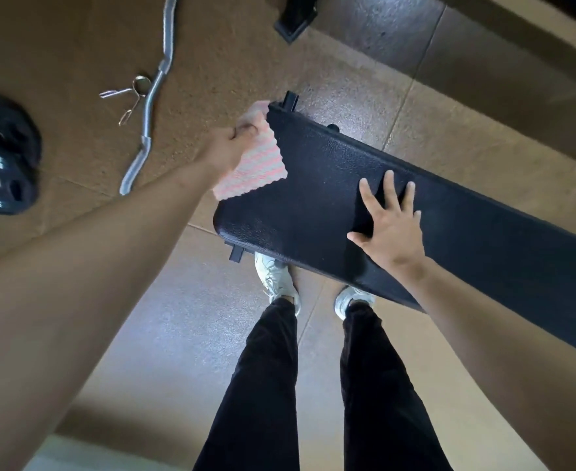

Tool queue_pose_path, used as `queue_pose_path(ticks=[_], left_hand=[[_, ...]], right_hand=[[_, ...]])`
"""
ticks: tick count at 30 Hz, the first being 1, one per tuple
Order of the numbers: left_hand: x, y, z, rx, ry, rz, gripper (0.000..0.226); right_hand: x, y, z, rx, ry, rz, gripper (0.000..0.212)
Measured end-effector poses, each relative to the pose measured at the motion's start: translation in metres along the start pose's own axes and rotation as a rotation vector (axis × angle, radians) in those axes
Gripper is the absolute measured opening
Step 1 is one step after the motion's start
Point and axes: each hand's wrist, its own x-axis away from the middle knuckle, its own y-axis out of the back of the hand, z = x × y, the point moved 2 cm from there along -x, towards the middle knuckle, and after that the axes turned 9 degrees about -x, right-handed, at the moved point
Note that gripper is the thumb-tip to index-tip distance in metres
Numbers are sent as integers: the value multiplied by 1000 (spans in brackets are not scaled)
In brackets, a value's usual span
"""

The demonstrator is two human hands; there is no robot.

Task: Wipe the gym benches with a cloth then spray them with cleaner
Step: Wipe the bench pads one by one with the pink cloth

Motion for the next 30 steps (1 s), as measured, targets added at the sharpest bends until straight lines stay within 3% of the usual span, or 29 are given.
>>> queue_pose_path(ticks=[2, 5, 10, 18, 20, 24, 30], left_hand=[[-10, 9, -17, 28, 17, -12, 49], [-23, 16, -41, 65, -17, 22, 28], [-30, 17, -75, -51, -65, 147, 52], [-41, -10, -100, -280, -175, 208, 32], [-41, -20, -107, -354, -193, 206, 23], [-21, -47, -130, -565, -272, 282, 49], [2, -107, -163, -643, -364, 358, 23]], right_hand=[[0, -1, -2, 0, 3, -9, 101], [0, -5, -3, -10, 4, -24, 102], [0, -5, -2, -17, 11, -36, 102], [29, -22, -32, -76, 135, -218, 74], [43, -25, -49, -141, 66, -284, 71], [76, -33, -90, -239, -111, -309, 70], [113, -45, -137, -317, -135, -293, 70]])
